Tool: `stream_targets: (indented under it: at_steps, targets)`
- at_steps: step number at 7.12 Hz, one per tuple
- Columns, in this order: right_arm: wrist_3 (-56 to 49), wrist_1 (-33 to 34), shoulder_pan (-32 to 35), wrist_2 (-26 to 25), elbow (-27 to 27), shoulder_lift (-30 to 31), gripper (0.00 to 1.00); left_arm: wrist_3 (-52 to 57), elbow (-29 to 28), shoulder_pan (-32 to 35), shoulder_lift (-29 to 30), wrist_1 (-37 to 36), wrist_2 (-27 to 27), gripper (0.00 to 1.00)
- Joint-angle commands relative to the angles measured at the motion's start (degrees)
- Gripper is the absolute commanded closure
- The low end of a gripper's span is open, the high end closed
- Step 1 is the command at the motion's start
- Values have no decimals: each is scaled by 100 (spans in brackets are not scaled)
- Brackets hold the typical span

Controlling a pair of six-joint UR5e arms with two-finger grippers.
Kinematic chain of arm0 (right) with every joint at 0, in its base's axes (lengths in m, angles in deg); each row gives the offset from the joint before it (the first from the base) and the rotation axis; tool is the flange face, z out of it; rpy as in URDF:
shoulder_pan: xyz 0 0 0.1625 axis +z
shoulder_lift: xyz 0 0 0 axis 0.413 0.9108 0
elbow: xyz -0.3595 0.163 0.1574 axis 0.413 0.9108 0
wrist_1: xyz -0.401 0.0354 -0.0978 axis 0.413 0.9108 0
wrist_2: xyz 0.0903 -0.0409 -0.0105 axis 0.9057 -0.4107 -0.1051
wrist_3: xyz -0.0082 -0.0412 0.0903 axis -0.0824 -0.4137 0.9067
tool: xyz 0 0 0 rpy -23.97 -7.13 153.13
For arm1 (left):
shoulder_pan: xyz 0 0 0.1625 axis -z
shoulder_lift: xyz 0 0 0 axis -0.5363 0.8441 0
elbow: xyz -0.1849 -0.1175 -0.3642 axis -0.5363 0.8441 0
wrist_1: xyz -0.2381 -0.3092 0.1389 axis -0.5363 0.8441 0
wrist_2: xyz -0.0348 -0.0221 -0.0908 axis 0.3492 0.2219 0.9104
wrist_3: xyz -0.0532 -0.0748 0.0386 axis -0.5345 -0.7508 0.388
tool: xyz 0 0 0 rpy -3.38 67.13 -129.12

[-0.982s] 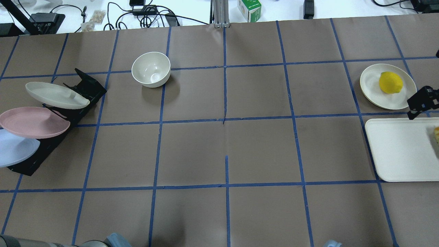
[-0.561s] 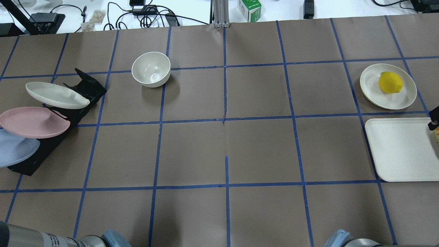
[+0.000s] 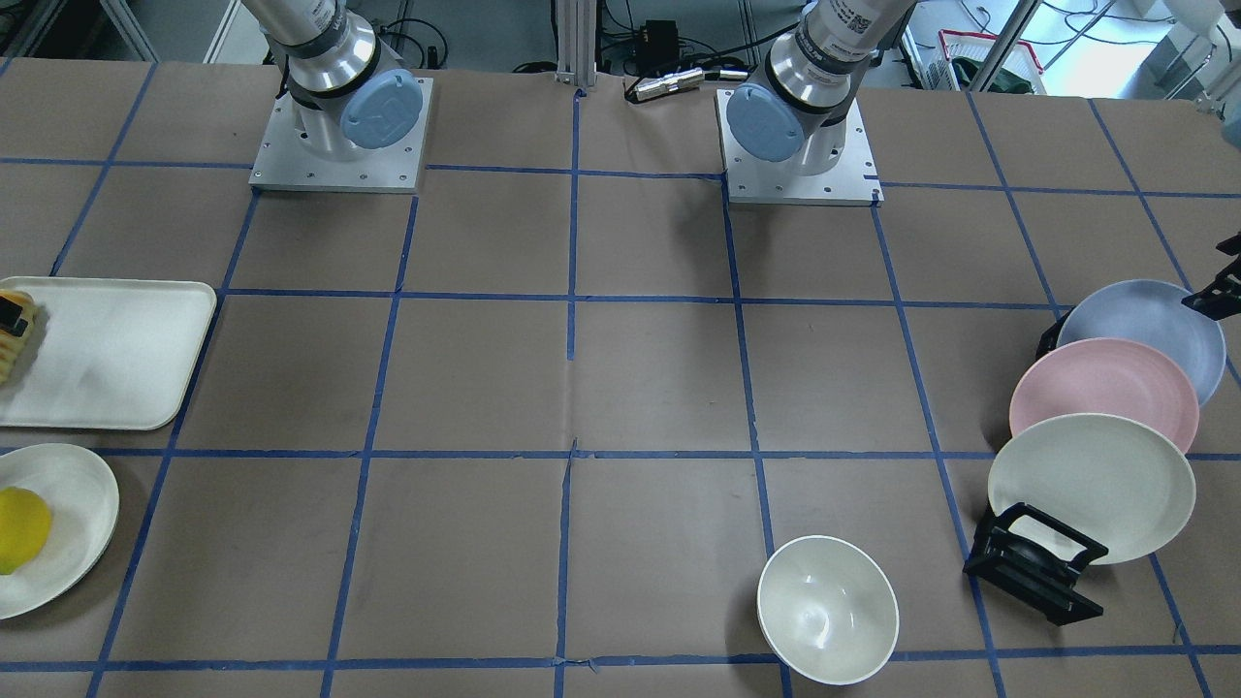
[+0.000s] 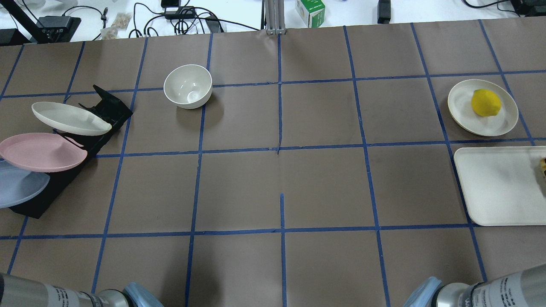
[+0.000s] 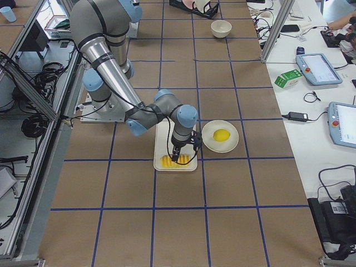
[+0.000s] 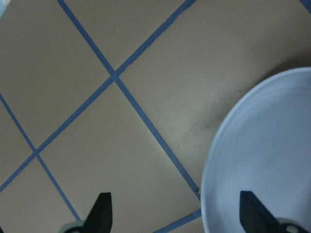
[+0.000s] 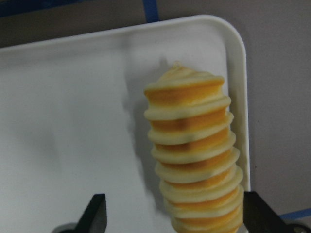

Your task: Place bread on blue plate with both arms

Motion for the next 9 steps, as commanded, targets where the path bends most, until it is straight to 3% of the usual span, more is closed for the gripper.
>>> stream_targets:
  at_steps: [1,2,3,4,5,6,7,9]
  targets:
    - [-339,350,-183,-18,15,-378,0,-30,109,0,64,-162,35,15]
    - [-349,474,-184,-18,6,-493,0,-30,109,0,65,-163,35,22]
    - [-332,492,-184,-18,32,-503,6,-39,117,0,73,-163,44,39]
    - [-271,475,-184,-26,24,-485,47,-82,118,0,91,-163,105,51]
    - [-262,449,-184,-44,15,-450,81,-117,118,-9,100,-154,332,73]
    - [-262,405,-184,-70,15,-450,100,-118,118,-9,91,-102,491,84]
    - [-244,361,-140,-288,15,-433,100,-92,109,-17,82,-92,632,96]
    - [-156,317,-61,-290,6,-136,100,-30,100,-88,47,-75,633,100]
